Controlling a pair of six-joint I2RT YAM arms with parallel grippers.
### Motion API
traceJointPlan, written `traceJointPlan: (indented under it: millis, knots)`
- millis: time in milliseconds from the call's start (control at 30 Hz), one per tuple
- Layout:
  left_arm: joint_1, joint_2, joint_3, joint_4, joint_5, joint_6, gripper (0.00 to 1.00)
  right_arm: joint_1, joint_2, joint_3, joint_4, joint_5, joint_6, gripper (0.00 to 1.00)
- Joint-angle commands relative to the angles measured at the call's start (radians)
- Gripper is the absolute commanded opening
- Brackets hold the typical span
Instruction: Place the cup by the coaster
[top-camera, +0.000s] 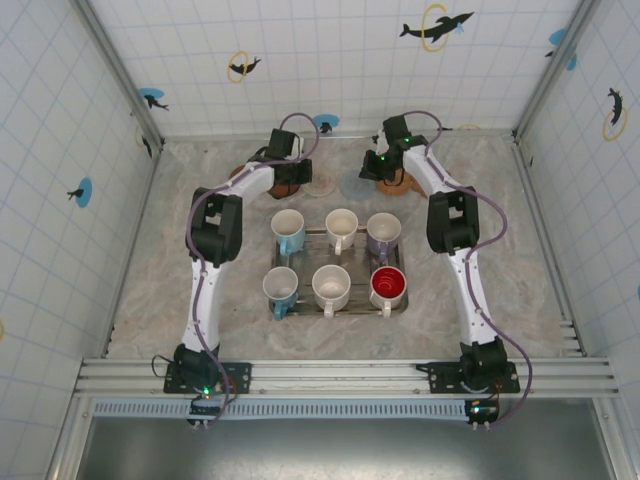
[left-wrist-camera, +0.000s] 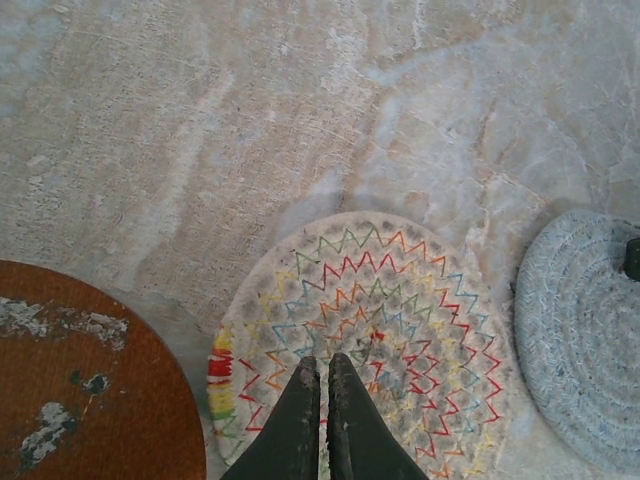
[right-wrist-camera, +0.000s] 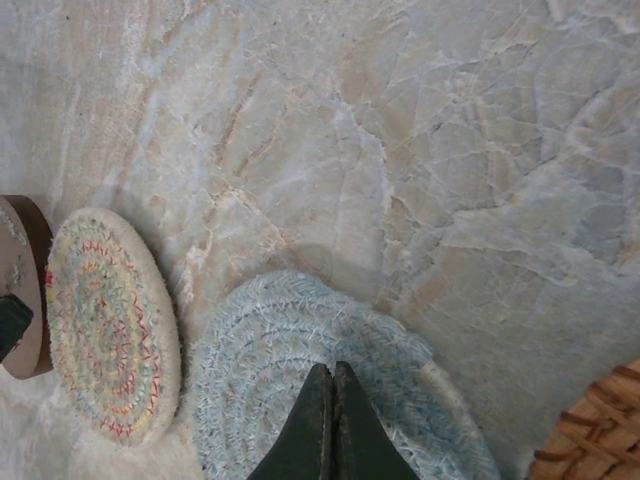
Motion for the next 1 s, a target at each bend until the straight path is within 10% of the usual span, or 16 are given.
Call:
traceJointPlan:
  millis: [0,967]
  knots:
    - [0.006,-0.031,0.036,0.014,0.034,-0.02,0.08,0.004,-0.087,0.048,0.014,-0.031,0.001,0.03]
    - [-0.012,0.063,0.024,0.073,0.105,-0.068,0.08,0.044,-0.111,-0.108,-0.118,0.069,-0.124,0.03]
